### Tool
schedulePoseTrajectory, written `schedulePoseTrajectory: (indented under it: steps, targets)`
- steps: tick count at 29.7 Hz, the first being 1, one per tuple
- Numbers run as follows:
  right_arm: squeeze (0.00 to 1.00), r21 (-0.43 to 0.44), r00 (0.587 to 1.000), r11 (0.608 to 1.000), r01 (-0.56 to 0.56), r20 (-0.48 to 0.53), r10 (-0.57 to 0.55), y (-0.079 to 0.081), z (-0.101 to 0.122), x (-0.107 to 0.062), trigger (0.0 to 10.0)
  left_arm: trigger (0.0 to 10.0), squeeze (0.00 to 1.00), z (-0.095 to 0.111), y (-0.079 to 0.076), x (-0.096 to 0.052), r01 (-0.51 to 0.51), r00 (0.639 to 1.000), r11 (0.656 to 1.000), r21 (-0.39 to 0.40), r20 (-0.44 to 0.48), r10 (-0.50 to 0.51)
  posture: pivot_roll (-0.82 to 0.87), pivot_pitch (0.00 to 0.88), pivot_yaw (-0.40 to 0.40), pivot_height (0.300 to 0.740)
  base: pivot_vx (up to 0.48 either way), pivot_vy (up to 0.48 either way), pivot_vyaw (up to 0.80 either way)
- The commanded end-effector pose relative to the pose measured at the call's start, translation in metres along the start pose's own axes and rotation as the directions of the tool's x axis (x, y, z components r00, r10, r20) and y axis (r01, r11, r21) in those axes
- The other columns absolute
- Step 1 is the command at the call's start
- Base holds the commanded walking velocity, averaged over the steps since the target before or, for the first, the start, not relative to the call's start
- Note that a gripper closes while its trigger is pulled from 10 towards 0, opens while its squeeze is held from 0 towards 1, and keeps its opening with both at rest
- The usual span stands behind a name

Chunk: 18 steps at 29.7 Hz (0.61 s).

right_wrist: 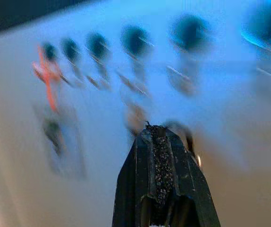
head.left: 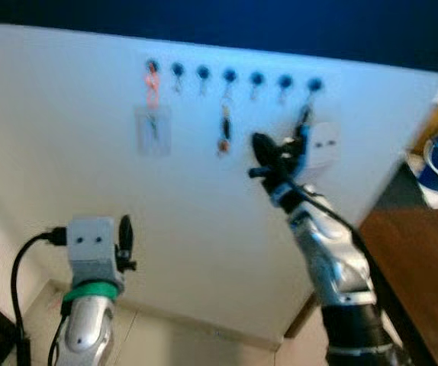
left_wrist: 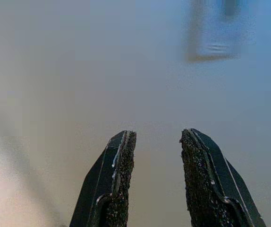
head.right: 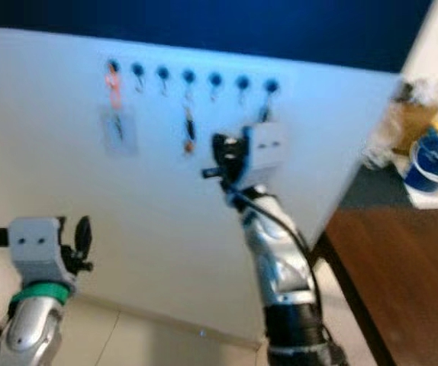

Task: Hang keys on a hook

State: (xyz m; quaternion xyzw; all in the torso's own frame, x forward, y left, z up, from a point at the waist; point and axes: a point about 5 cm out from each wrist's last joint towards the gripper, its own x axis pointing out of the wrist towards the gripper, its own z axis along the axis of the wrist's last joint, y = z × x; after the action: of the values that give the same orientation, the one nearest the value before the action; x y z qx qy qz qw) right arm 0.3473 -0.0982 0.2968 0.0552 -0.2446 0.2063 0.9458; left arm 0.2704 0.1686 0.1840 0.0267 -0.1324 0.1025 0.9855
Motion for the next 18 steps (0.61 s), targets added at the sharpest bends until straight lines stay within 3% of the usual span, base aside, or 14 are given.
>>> schedulePoseTrajectory:
  steps: [1,4,18]
  targets:
    - [0.0,0.024,0.999,0.999,-0.026,0.02,0.025,0.008,0.004,0.002,10.0,10.0,0.0,-0.006,0.004,-0.003,-0.012,0.999,1.0,-0.003,-0.032,0.012,-0.19,0.101,0.057,0.74,0.428,0.0,0.0]
    - [0.0,0.026,0.999,0.999,-0.019,0.044,0.018,0.008,0.01,0.004,10.0,10.0,0.0,-0.007,0.004,-0.003,-0.013,0.999,1.0,-0.003,-0.036,0.013,-0.19,0.101,0.057,0.74,0.395,0.0,0.0]
    - [0.0,0.033,0.998,0.999,-0.006,0.066,0.004,0.007,0.015,0.004,10.0,10.0,0.0,-0.005,0.004,-0.003,-0.013,1.0,1.0,-0.016,-0.023,0.013,-0.19,0.101,0.068,0.74,0.0,0.0,0.0]
